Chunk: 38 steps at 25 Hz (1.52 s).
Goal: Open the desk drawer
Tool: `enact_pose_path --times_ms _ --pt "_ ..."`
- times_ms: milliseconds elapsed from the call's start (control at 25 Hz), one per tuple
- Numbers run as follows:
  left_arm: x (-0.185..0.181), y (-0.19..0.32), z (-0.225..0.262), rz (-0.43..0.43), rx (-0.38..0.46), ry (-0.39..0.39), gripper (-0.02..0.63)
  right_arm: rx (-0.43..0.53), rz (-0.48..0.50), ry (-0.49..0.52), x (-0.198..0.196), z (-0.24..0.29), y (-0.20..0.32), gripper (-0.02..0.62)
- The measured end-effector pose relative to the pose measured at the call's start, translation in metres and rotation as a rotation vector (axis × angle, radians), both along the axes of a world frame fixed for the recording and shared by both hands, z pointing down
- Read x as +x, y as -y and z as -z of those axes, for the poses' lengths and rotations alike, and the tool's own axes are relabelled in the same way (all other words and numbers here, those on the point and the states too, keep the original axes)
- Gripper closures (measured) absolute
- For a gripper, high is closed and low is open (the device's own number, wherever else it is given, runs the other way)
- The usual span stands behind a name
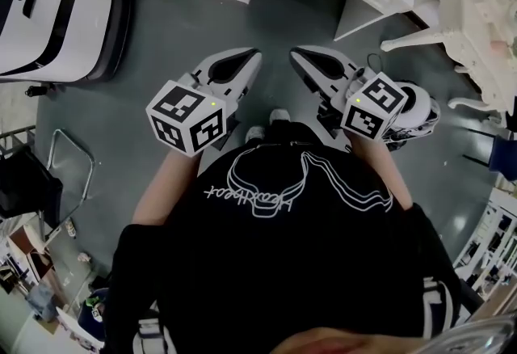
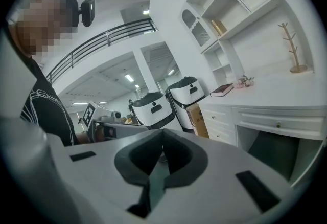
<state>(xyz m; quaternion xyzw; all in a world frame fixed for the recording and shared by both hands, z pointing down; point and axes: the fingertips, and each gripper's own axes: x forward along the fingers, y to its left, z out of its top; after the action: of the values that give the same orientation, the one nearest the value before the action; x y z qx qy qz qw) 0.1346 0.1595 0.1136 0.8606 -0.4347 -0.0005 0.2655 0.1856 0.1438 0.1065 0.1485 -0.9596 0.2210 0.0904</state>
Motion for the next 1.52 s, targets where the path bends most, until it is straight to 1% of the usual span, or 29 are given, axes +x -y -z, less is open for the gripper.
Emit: enact_pose_path --times_ms 160,280,320,440,560,760,920,1080,1240,1400,1520 --pt "-0.015 0.018 -0.008 0.017 0.000 -0.003 0.601 -0.022 0.011 0.007 -0.016 -0.012 0.018 0.589" --pt "-0.020 0.036 -0.018 0.019 -0.001 0.060 0.601 -0.039 0.021 0.006 -0.022 -0.022 0.036 0.589" --pt "-0.021 0.044 -0.020 0.017 0.000 0.070 0.601 -0.044 0.025 0.003 -0.025 -0.026 0.044 0.589" --pt "-0.031 0.073 -0.021 0.021 -0.012 0.049 0.601 -0.065 0.035 0.000 -0.038 -0.035 0.077 0.589" --pt "-0.045 0.106 -0.026 0.028 -0.035 0.049 0.601 -0.087 0.052 0.007 -0.056 -0.039 0.112 0.589" --pt "-0.076 0.171 -0.039 0.057 -0.073 0.033 0.601 -0.104 0.105 -0.019 -0.087 -0.058 0.171 0.589" --pt "-0.102 0.217 -0.055 0.081 -0.106 0.030 0.601 -0.160 0.117 -0.026 -0.113 -0.077 0.217 0.589" --pt "-0.122 0.247 -0.077 0.104 -0.158 0.037 0.601 -0.191 0.133 -0.041 -0.131 -0.096 0.249 0.589" --pt "-0.132 0.265 -0.101 0.085 -0.177 0.044 0.601 -0.217 0.135 -0.063 -0.144 -0.123 0.271 0.590" --pt "-0.149 0.277 -0.149 0.093 -0.225 0.024 0.601 -0.268 0.123 -0.081 -0.160 -0.171 0.283 0.589" --pt "-0.164 0.283 -0.189 0.104 -0.244 0.019 0.601 -0.292 0.113 -0.113 -0.169 -0.210 0.285 0.589"
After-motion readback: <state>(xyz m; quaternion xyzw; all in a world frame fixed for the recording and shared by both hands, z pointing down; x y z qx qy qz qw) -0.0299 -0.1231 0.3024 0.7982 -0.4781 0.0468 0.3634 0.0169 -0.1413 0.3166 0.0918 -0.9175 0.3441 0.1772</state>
